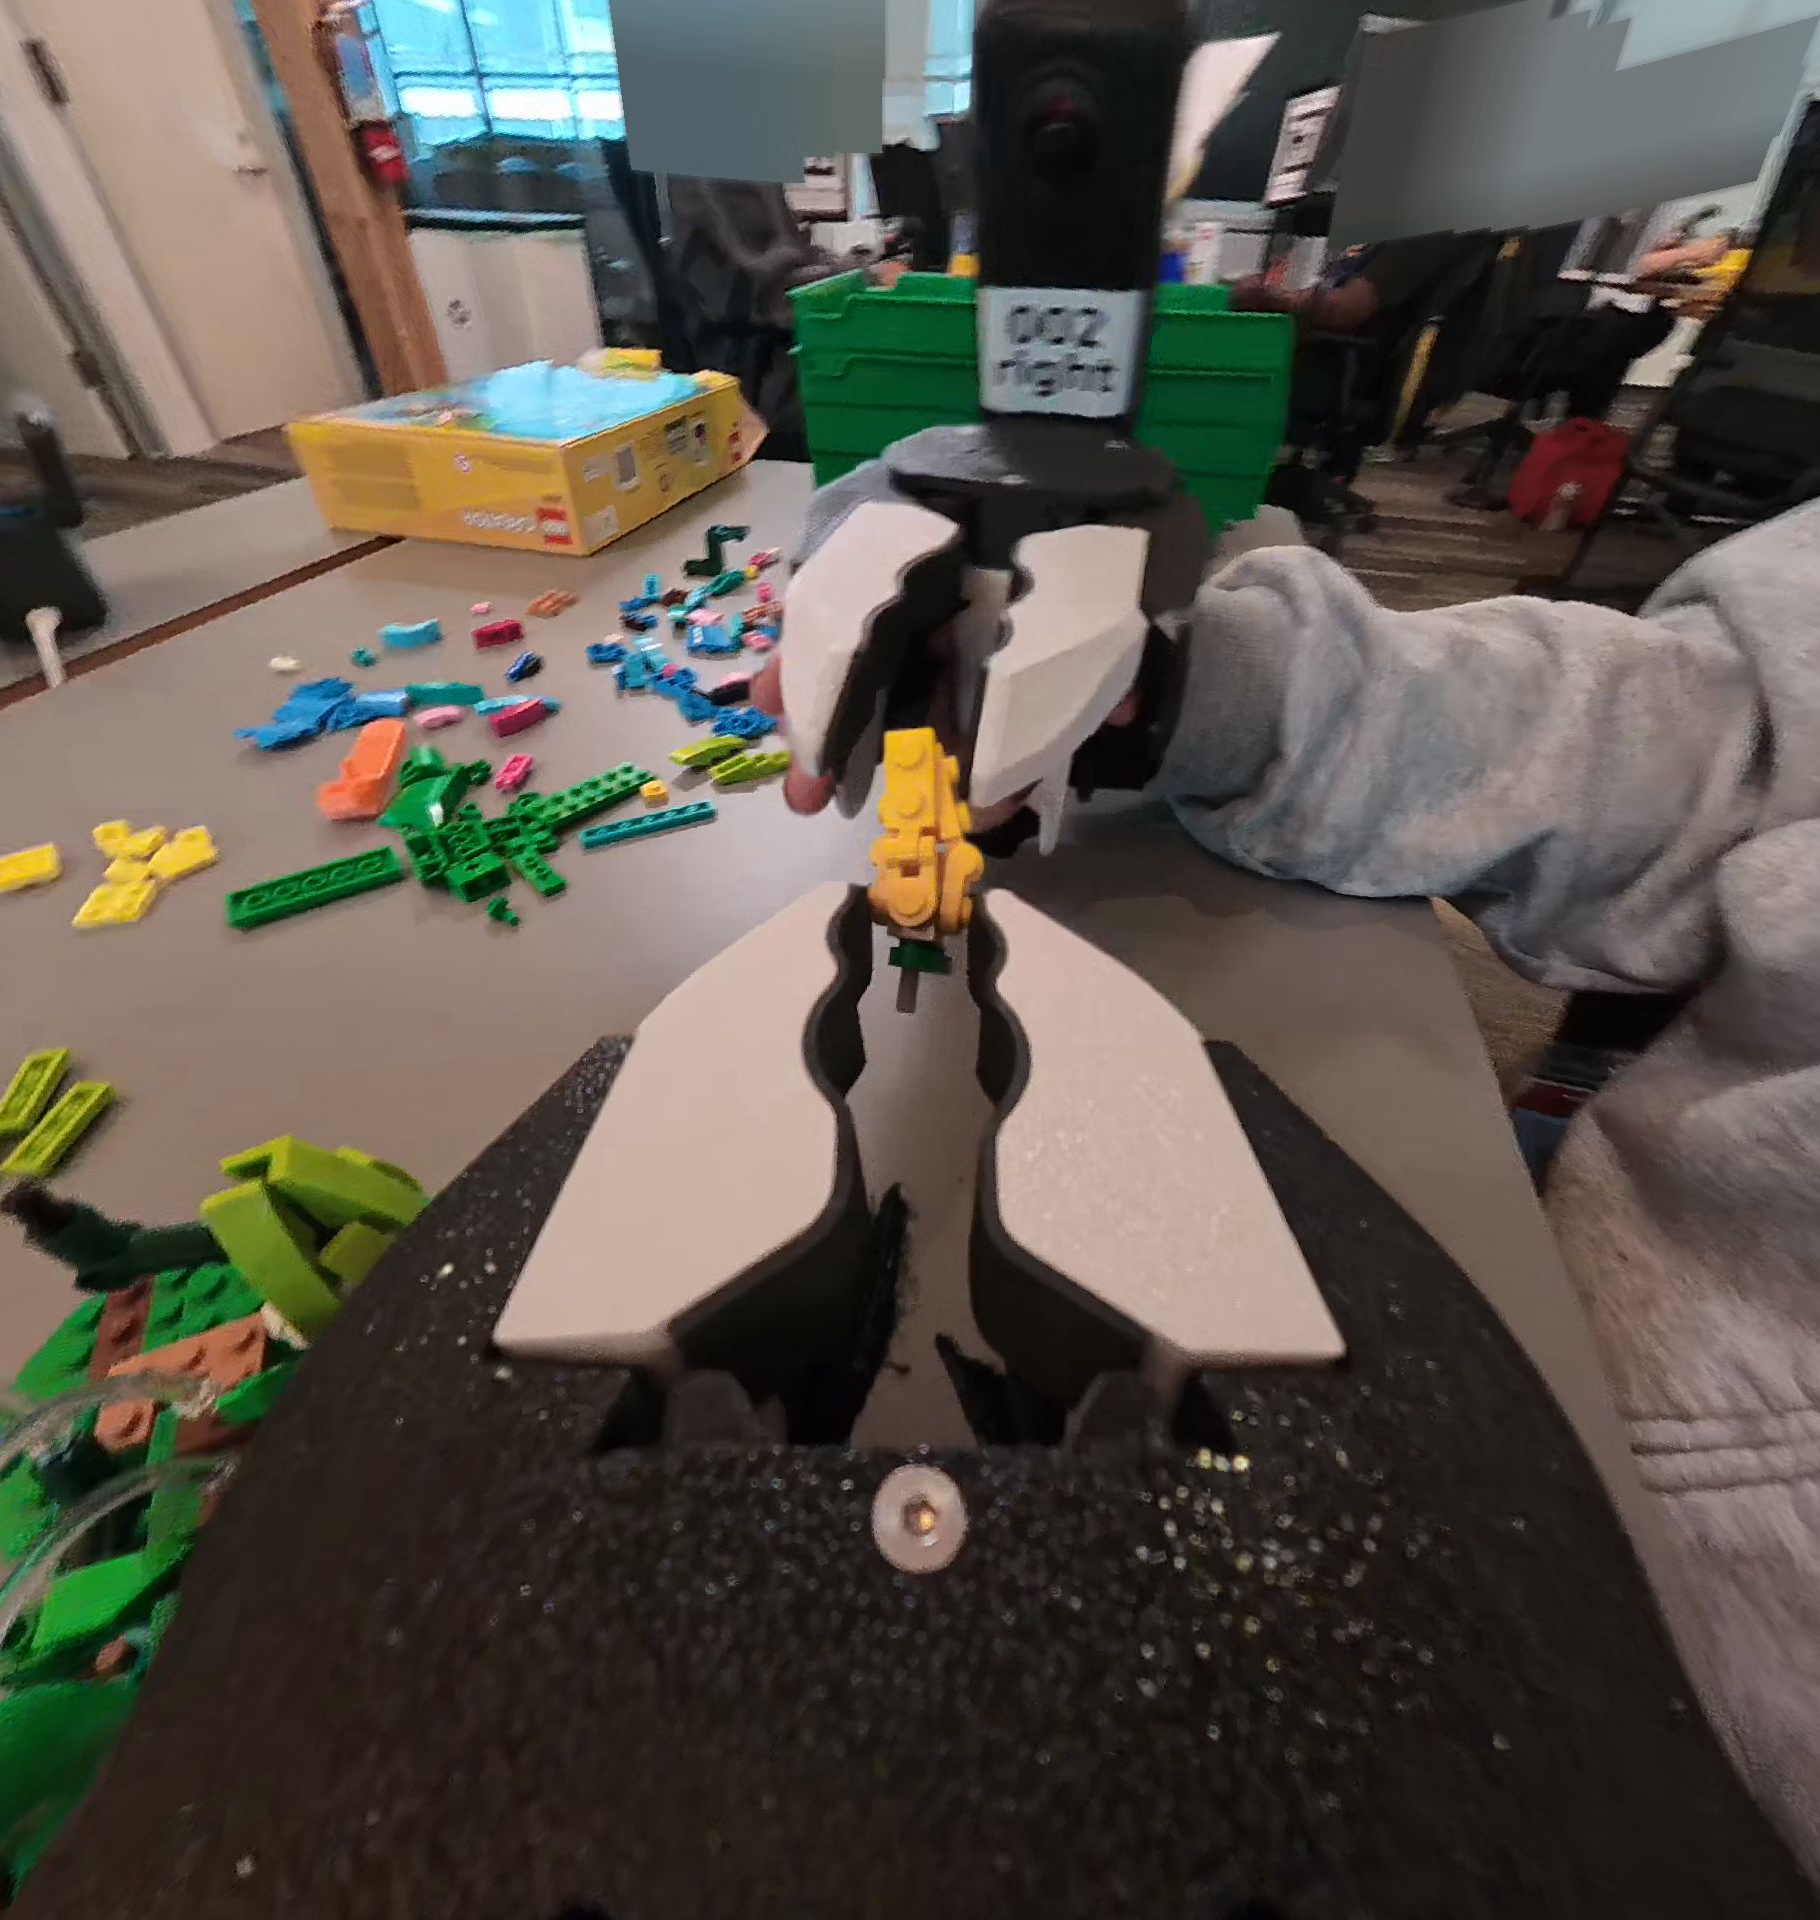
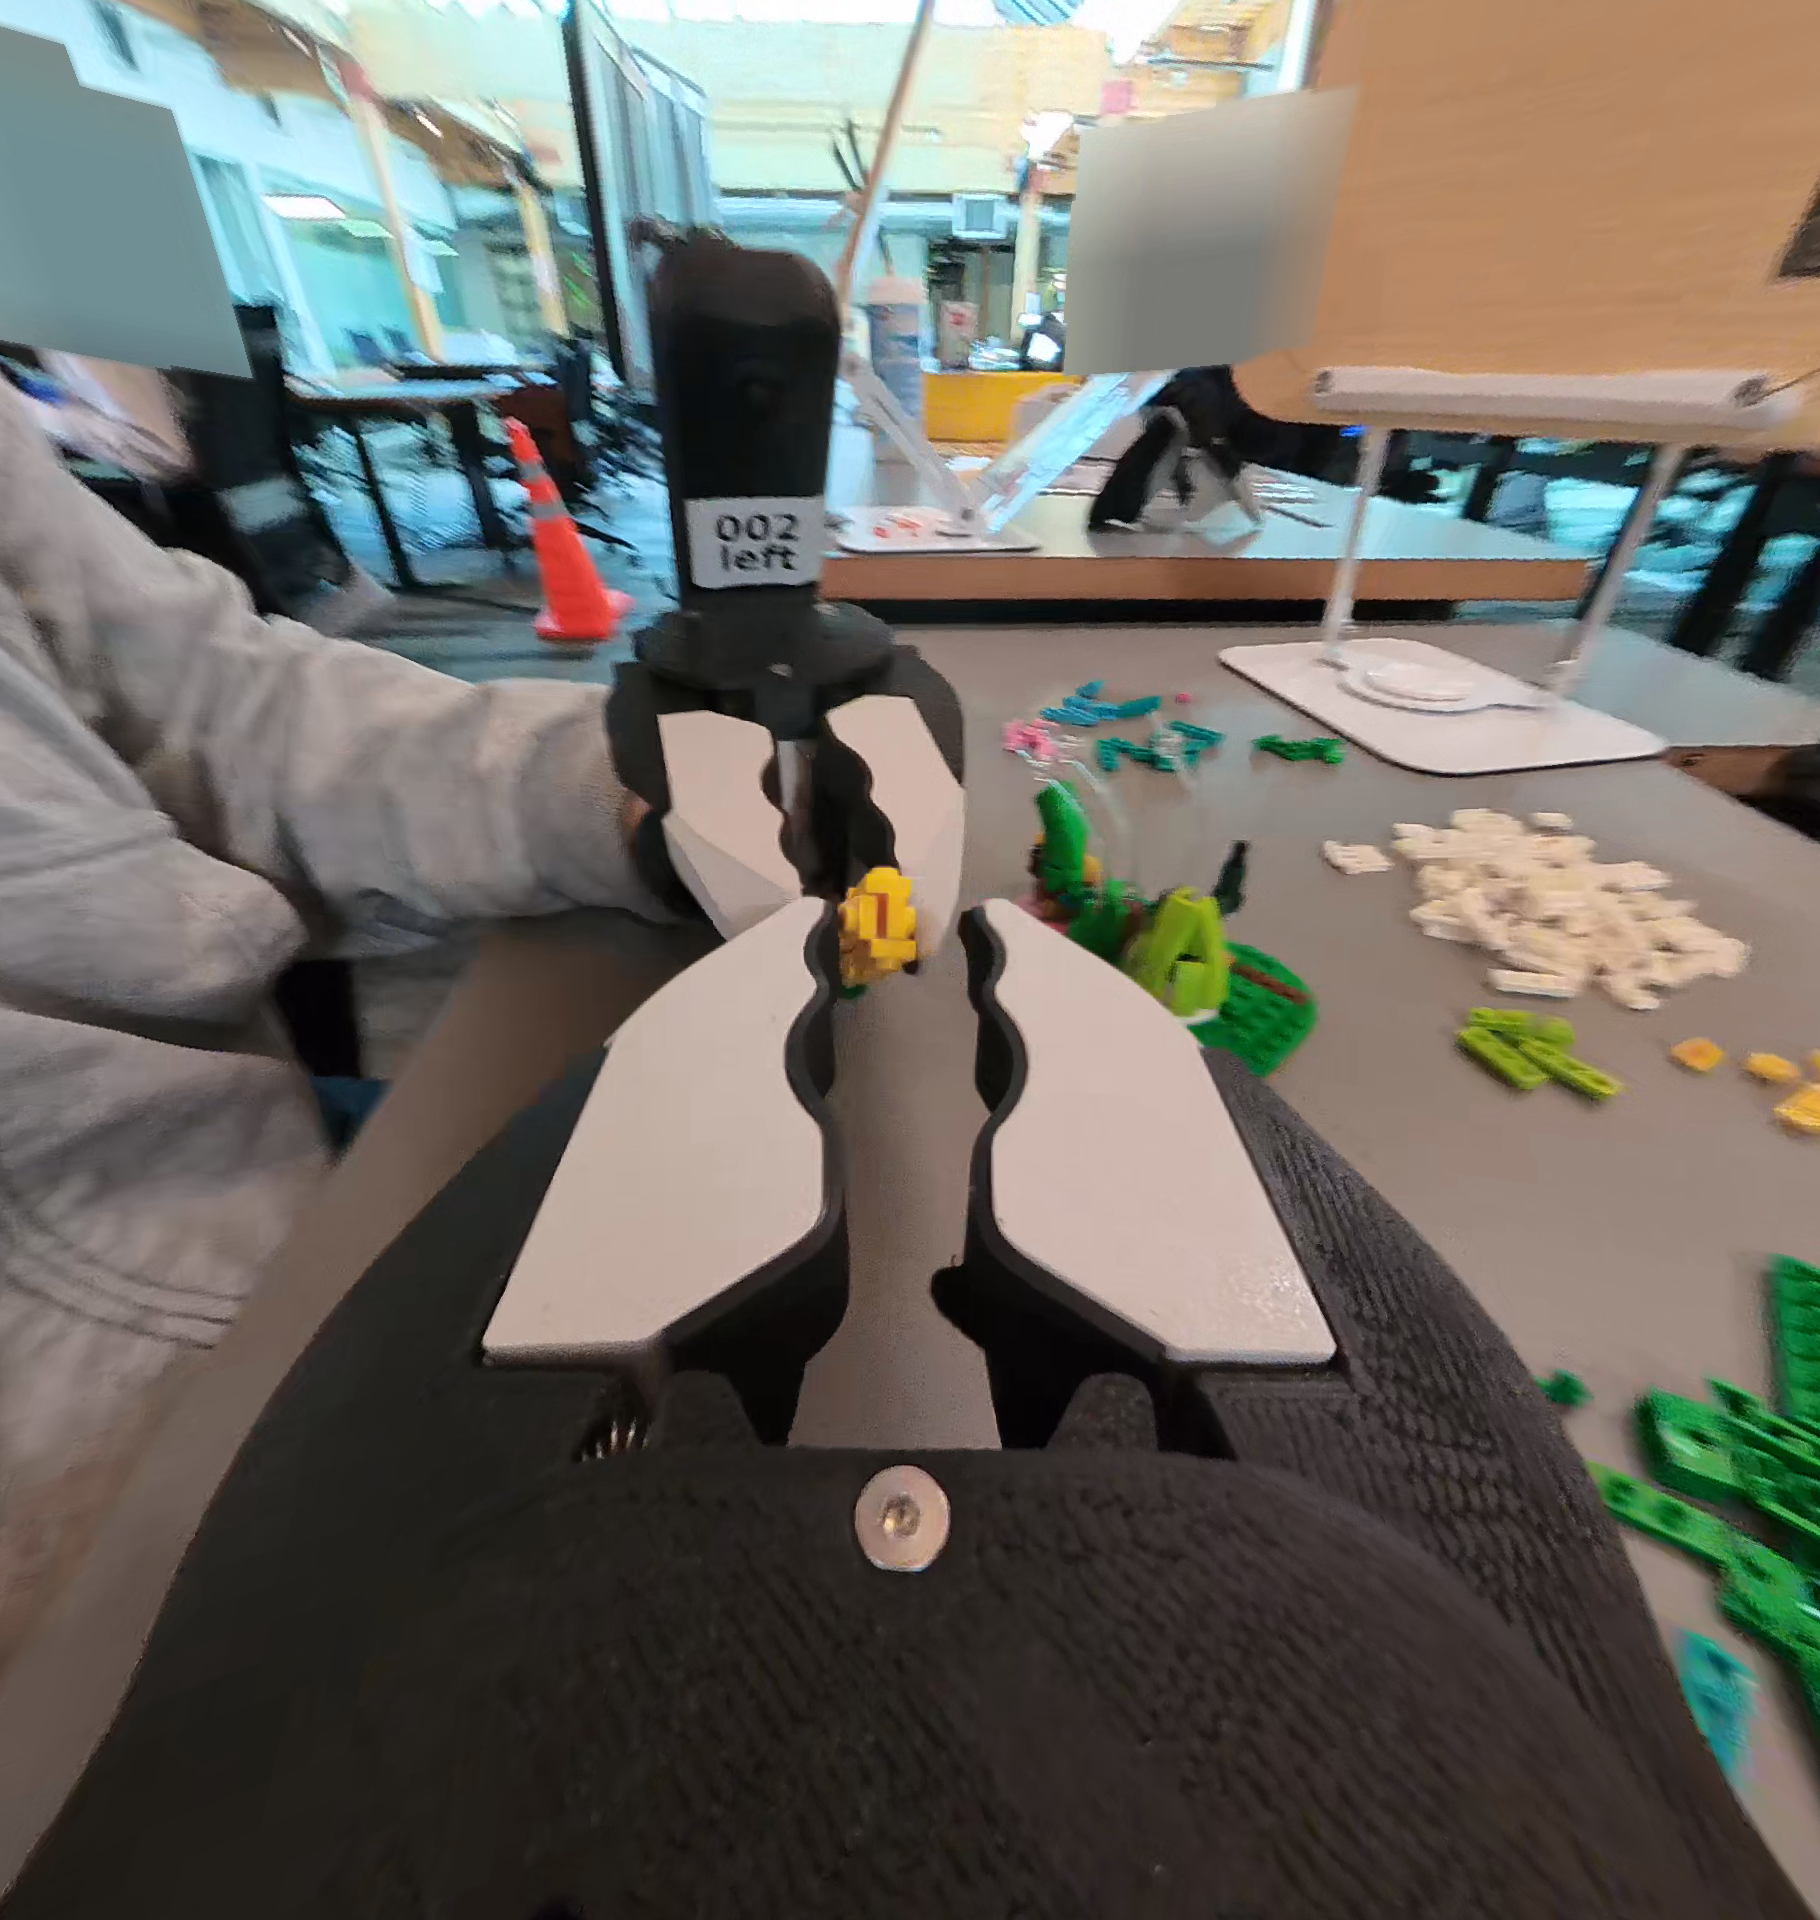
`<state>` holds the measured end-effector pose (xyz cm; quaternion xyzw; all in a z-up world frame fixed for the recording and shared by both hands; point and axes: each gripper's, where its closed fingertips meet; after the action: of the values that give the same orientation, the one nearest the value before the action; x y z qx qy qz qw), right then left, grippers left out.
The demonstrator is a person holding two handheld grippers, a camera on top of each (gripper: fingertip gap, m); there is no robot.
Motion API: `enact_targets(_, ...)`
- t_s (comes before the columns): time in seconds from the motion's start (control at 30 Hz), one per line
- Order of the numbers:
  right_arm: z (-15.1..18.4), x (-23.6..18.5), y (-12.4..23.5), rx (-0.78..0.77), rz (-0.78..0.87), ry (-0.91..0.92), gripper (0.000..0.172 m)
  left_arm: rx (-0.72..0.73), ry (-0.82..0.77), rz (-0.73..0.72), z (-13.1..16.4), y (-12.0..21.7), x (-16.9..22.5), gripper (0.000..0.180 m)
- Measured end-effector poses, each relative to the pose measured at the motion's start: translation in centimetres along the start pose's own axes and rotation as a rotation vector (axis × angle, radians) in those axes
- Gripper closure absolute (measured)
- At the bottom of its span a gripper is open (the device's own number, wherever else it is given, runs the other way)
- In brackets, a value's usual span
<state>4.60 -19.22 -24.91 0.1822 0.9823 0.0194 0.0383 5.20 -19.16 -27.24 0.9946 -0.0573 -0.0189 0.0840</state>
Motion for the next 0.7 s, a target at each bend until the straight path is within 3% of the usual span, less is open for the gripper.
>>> enact_targets(0.13,0.0,-1.7,0.0,0.002,-0.147,-0.114,0.16,0.018,-0.015,0.092,-0.2,0.2,1.2,0.163)
enact_targets(0.37,-0.2,-2.6,0.0,0.006,-0.22,-0.162,0.161,0.046,-0.02,0.169,-0.5,0.6,2.1,0.163)
enact_targets(0.57,-0.5,-0.2,0.2,0.032,-0.02,-0.003,0.155,0.065,0.048,0.038,-0.7,0.6,-0.1,0.163)
enact_targets(0.7,-0.8,0.1,0.0,0.044,0.013,0.028,0.157,0.048,0.048,0.031,-0.5,0.5,-0.2,0.163)
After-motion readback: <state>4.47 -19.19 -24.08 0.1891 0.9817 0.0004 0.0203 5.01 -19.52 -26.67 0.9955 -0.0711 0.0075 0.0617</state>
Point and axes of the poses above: each gripper's, where its closed fingertips meet, y back along the fingers, z out of its underside, x = y × z across the jaws, and after that the axes turned 3 degrees about -y, right-handed
